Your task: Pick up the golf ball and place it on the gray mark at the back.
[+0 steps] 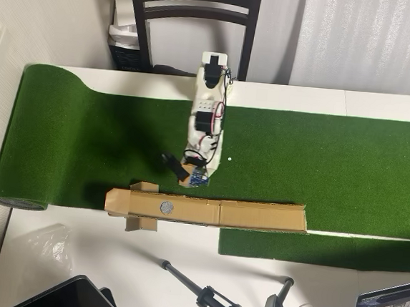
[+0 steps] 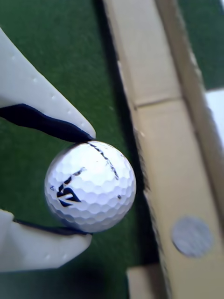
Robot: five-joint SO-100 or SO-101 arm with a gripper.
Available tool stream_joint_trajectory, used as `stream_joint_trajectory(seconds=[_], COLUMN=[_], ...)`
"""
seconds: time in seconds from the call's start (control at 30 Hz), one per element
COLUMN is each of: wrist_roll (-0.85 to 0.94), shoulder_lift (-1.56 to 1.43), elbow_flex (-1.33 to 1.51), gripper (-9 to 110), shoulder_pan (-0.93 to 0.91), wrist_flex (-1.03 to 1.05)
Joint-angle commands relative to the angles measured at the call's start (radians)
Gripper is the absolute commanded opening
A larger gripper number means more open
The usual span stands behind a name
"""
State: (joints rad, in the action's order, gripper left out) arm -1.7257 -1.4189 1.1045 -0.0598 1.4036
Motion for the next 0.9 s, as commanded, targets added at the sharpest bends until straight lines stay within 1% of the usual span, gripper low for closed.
stream_joint_trajectory(seconds=[0.0,0.1,0.27,0.47,0.7,0.87], wrist_roll=[0.037,0.046,0.097,0.115,0.123,0.123], shoulder_lift=[-0.144,-0.137,-0.132,-0.129,-0.143,-0.144], elbow_flex=[-0.095,-0.087,-0.086,-0.074,0.115,0.144], gripper=[22,22,22,22,22,22], shoulder_pan=[-0.021,-0.032,-0.043,-0.071,-0.071,-0.071], wrist_flex=[-0.040,-0.046,-0.137,-0.141,-0.348,-0.373])
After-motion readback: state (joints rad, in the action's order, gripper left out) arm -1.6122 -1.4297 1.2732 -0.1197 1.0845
